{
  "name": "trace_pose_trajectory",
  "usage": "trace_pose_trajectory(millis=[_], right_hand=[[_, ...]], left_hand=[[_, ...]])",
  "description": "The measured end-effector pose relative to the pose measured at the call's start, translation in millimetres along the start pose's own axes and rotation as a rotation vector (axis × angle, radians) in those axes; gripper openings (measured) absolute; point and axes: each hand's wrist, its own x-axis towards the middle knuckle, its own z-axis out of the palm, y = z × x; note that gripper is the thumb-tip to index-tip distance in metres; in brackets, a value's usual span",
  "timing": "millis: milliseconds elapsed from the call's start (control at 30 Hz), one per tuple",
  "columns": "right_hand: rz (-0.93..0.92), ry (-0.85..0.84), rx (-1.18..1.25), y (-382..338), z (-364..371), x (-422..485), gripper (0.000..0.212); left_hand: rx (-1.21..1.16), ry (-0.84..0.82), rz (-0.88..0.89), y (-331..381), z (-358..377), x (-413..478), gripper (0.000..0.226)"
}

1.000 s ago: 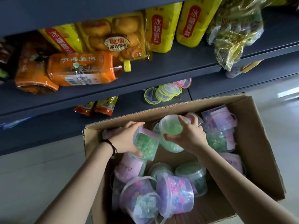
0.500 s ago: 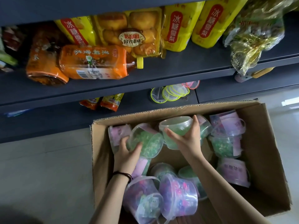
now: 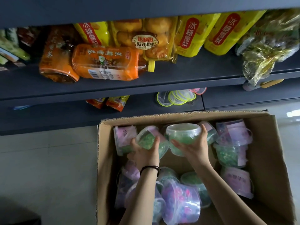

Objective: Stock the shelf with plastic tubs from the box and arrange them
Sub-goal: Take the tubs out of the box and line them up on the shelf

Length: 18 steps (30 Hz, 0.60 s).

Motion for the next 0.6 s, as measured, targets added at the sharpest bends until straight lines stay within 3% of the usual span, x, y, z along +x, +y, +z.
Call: trace_pose_trajectory(millis=[100,333,533,600], right_hand=[[0.036,0.020,0.071,2,-5,-8,0.115],[0.076,0.005,0.308,-11,-37,-36,0.110],[-0.060,-0.023,0.378,-79,-78,-64,0.097],[-0.126,-0.028,0.369,-111,-96,-79,0.091]], left_hand=[[-0.137,0.006,-0.006,-3,-3,-9,0.087],[-0.254,-0.054,0.237,1,-35,-42,0.075],[-0.409,-0.089,0.417,47,-86,-100,0.107],[-0.460,-0.098,0.455,66,-110,-125,0.106]])
